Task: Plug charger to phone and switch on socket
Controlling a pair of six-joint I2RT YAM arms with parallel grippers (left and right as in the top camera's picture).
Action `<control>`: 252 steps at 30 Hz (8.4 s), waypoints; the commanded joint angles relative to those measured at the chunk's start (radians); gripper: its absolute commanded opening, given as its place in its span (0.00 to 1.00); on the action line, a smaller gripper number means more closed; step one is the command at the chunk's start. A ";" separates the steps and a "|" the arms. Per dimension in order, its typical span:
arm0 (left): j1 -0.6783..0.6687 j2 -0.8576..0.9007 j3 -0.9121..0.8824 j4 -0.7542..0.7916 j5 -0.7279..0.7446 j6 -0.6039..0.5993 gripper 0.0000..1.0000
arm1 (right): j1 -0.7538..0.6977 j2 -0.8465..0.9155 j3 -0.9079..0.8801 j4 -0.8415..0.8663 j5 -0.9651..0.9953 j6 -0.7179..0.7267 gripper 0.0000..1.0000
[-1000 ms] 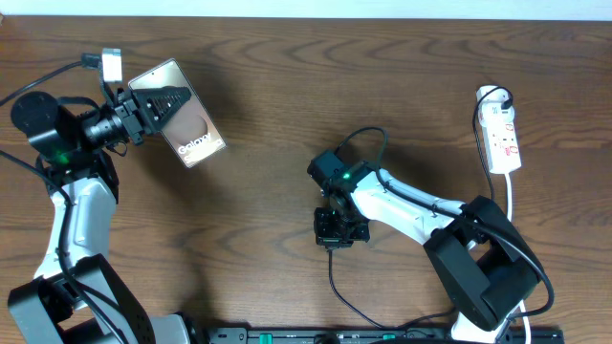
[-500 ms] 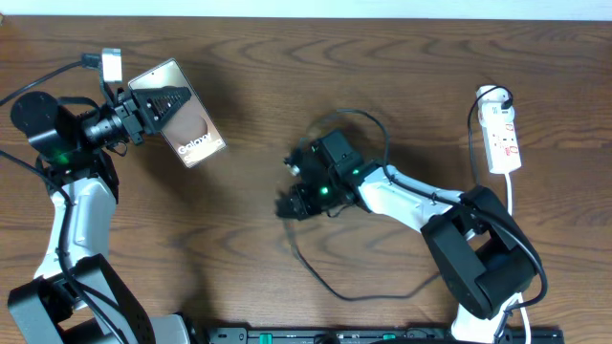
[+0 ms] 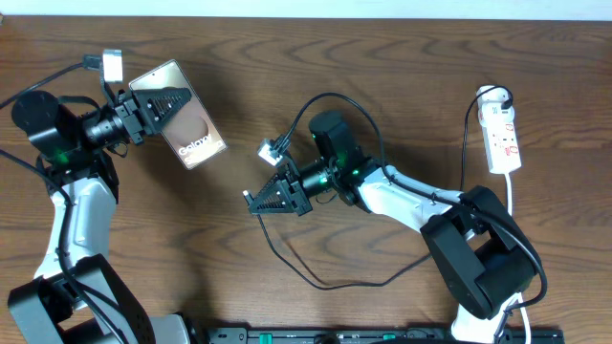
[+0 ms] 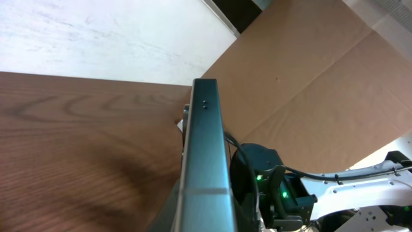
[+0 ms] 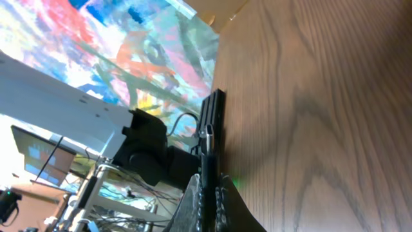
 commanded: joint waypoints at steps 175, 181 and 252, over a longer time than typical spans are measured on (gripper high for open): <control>-0.141 -0.008 0.013 -0.310 -0.119 0.065 0.07 | -0.047 0.214 0.146 0.686 -0.152 0.554 0.01; -0.143 -0.008 0.013 -0.310 -0.119 0.065 0.07 | -0.047 0.214 0.146 0.681 -0.145 0.553 0.01; -0.143 -0.008 0.013 -0.309 -0.080 0.111 0.08 | -0.037 0.214 0.146 0.671 -0.117 0.561 0.01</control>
